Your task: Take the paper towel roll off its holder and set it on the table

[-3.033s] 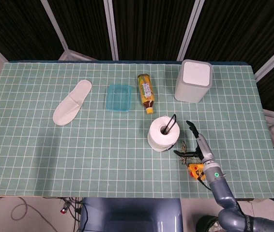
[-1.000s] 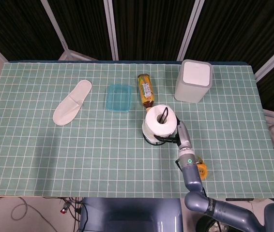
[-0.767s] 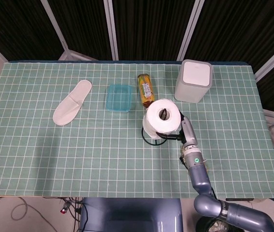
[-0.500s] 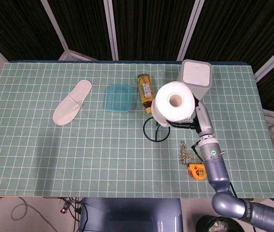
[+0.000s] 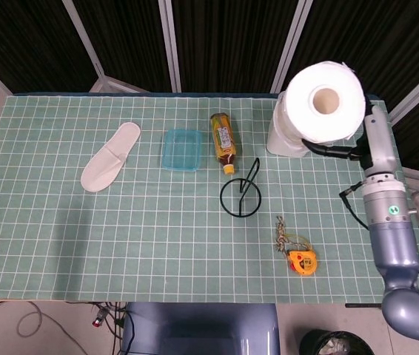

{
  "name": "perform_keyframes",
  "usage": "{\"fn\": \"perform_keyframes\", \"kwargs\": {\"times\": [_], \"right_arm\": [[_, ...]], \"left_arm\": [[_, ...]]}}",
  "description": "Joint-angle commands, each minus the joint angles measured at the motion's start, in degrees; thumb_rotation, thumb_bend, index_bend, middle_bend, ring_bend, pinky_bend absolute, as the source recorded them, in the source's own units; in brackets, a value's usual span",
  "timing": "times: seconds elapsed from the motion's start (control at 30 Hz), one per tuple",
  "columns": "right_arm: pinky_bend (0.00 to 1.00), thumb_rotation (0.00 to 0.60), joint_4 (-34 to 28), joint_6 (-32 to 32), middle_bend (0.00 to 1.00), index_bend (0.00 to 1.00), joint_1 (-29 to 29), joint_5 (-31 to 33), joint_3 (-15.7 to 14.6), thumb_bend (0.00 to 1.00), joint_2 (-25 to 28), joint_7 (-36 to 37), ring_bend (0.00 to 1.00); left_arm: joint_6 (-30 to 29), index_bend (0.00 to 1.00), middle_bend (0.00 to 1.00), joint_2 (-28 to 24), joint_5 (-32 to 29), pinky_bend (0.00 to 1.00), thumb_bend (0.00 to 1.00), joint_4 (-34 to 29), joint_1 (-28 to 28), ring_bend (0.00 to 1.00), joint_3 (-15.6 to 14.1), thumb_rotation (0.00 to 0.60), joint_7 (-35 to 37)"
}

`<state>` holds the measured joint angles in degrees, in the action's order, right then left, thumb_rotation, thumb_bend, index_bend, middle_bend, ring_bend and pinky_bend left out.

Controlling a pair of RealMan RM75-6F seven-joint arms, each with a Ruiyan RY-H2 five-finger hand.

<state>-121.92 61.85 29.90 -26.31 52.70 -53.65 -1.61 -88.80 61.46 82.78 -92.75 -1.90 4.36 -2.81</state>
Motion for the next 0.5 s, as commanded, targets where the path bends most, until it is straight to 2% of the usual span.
{"fn": "perform_keyframes", "kwargs": {"times": [0.03,0.23,0.33,0.5], "right_arm": [[0.09,0.600,0.9,-3.1,0.37,0.47,-3.0,0.7,0.1,0.00,3.6,1.9,0.32],[0.09,0.600,3.9,-11.5,0.37,0.47,-7.3,-7.0,-6.2,0.00,3.9,6.6,0.32],[0.09,0.600,6.3,-14.6,0.37,0.47,-9.6,-13.8,-10.5,0.00,2.0,9.5,0.31],[0.08,0.600,10.9,-17.4,0.37,0.47,-13.0,-23.9,-15.6,0.00,-1.7,16.4,0.31]], "left_arm": [[0.0,0.04,0.00,0.0,0.1,0.01,0.18,-0.1,0.0,0.00,0.0,0.600,-0.1],[-0.1,0.04,0.00,0.0,0.1,0.01,0.18,-0.2,0.1,0.00,0.0,0.600,-0.2],[-0.1,0.04,0.00,-0.1,0.0,0.01,0.18,-0.2,0.1,0.00,0.0,0.600,0.0],[-0.1,0.04,0.00,-0.1,-0.2,0.01,0.18,-0.2,0.0,0.00,0.2,0.600,0.2]]}}
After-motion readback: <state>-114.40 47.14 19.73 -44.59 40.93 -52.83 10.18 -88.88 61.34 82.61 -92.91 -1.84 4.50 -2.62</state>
